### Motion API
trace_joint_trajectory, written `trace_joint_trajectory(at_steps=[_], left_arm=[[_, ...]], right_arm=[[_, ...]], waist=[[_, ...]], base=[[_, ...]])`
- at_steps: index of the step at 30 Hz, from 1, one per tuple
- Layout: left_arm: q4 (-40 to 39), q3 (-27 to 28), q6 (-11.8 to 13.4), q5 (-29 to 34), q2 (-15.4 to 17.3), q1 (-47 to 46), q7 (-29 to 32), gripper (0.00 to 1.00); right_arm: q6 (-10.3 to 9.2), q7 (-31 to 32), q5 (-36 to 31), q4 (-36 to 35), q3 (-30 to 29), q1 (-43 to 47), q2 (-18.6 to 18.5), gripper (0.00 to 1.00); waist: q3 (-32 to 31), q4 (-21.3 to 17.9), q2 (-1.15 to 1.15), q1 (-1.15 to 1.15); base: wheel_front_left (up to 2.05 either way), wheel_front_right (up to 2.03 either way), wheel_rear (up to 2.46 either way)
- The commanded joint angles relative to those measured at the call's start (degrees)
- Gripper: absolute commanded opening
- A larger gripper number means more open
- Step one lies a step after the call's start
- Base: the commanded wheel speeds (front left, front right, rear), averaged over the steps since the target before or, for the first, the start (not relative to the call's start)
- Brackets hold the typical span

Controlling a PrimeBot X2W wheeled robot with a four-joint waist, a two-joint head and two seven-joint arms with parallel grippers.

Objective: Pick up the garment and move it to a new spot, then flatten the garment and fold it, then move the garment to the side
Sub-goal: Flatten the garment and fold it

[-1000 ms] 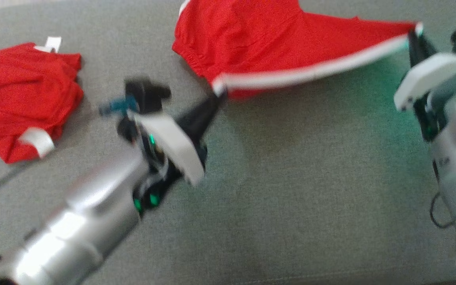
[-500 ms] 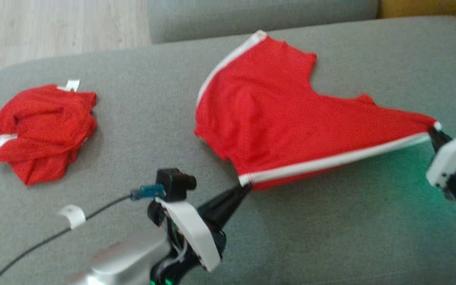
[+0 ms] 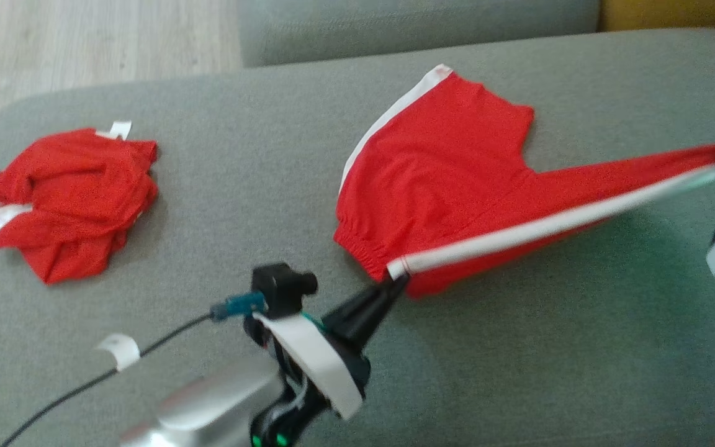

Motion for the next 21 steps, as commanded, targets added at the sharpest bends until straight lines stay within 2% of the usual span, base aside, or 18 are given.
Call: trace_joint_trajectory(at_steps=[1, 4, 8, 11, 21], left_arm=[[-0.4, 3.6, 0.6, 0.1, 0.4, -4.3, -1.1, 0.00], [1.2, 4.2, 1.3, 1.8, -0.2, -6.7, -1.6, 0.00], [3.7, 4.9, 2.1, 3.5, -1.6, -9.6, -2.2, 0.00], [4.9, 5.2, 2.0, 3.6, -2.3, -10.7, -2.2, 0.00], [10.2, 5.5, 0.0, 4.1, -6.8, -16.1, -2.1, 0.00]], right_arm=[[-0.05, -0.7, -2.5, -3.8, -1.6, -3.5, 1.0, 0.00], [-0.05, -0.5, -5.9, -5.1, -3.1, -6.3, 3.4, 0.00], [-0.05, 0.1, -11.9, -4.2, -1.7, -11.1, 3.9, 0.00], [-0.05, 0.3, -13.9, -2.3, -0.9, -14.1, 4.4, 0.00], [-0.05, -2.3, -21.4, 11.5, 2.0, -30.1, 5.1, 0.00]], waist=[[2.6, 1.9, 0.00, 0.00], [4.6, 3.8, 0.00, 0.00], [7.3, 6.5, 0.00, 0.00], [8.5, 7.6, 0.00, 0.00], [15.5, 12.7, 0.00, 0.00]], base=[[0.00, 0.00, 0.00], [0.00, 0.00, 0.00], [0.00, 0.00, 0.00], [0.00, 0.00, 0.00], [0.00, 0.00, 0.00]])
